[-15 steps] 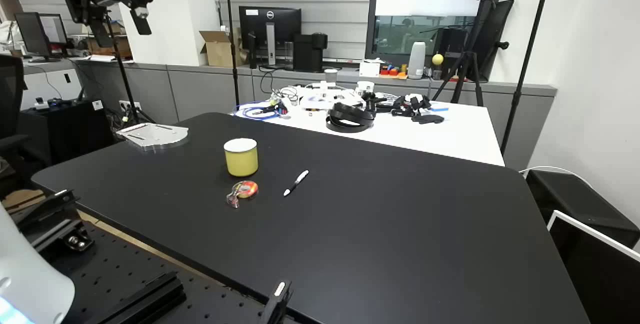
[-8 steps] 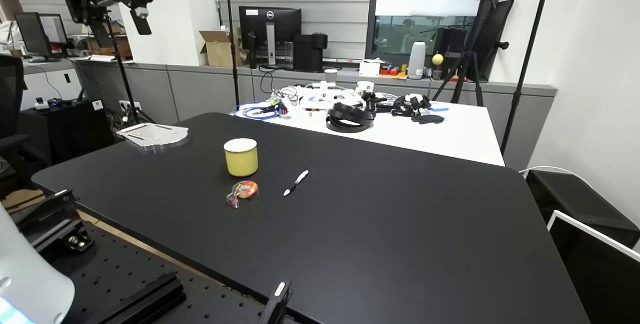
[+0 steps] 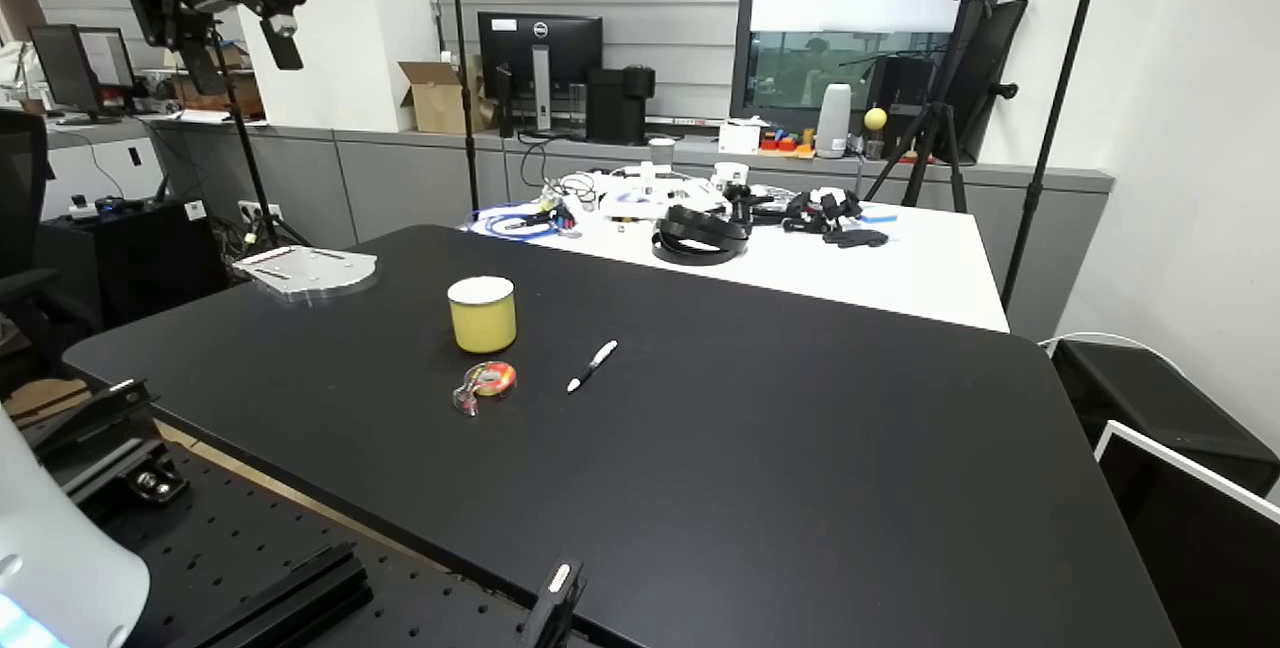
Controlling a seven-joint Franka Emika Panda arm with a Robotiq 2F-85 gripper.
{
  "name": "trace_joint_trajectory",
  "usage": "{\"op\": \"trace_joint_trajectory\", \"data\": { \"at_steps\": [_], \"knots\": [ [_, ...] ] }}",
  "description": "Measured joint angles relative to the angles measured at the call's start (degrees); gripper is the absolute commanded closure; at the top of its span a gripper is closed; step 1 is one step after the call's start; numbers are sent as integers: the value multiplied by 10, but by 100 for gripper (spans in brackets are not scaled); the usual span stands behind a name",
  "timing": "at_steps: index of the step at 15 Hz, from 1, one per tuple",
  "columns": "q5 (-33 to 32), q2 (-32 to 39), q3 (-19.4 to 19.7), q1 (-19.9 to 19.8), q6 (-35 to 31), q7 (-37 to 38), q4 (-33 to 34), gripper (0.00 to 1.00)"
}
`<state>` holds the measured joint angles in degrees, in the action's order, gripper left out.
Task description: Put the pen in the mug
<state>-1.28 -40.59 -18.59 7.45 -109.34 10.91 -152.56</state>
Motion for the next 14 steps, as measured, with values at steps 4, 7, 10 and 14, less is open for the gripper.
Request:
{"op": "trace_joint_trajectory", "data": {
  "at_steps": [4, 7, 10, 14],
  "knots": [
    [-4, 1, 5, 2, -5, -6, 0, 0],
    [-15, 2, 34, -1, -30, -18, 2, 0],
    [-29, 6, 80, -16, -62, -53, 6, 0],
    [-55, 32, 147, -52, -117, -115, 26, 0]
  ]
}}
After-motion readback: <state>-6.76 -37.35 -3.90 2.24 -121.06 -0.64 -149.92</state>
